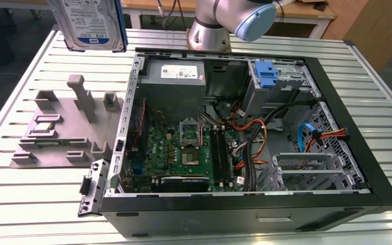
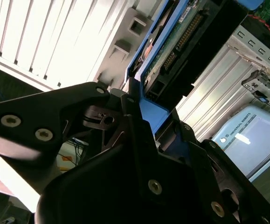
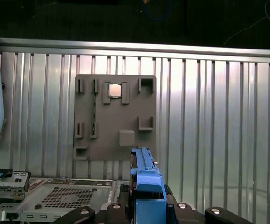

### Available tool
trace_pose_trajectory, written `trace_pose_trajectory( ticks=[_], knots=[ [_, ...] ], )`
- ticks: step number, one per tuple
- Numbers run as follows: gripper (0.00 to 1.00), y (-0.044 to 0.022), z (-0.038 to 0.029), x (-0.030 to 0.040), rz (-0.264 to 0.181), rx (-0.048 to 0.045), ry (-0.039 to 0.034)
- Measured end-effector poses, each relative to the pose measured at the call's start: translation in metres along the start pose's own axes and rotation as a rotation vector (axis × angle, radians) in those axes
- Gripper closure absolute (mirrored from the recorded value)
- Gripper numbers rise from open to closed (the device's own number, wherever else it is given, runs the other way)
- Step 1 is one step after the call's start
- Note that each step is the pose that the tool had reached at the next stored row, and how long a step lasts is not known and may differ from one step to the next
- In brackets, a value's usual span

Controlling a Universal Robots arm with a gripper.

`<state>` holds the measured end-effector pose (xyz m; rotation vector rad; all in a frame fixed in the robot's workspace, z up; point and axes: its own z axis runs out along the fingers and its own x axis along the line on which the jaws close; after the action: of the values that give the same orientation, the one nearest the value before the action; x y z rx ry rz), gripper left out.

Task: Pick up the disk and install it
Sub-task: 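Pick up the disk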

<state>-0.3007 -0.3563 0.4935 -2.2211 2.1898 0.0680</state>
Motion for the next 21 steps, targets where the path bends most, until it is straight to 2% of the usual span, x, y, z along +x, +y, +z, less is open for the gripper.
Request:
trace_pose_trajectory(
  ticks=[6, 11, 13, 19, 21],
  knots=[
    [0.64, -0.0152, -0.0002, 0.0002, 0.0, 0.0, 0.0],
    [0.64, -0.0164, -0.0004, 0.0035, 0.0, 0.0001, 0.0],
    [0.64, -0.0163, -0.0006, 0.0071, 0.0, -0.0001, 0.0001],
    [0.64, -0.0161, -0.0014, 0.0263, 0.0, 0.0001, 0.0003],
    [0.64, -0.0168, -0.0015, 0.0302, 0.0, 0.0001, 0.0006]
  ],
)
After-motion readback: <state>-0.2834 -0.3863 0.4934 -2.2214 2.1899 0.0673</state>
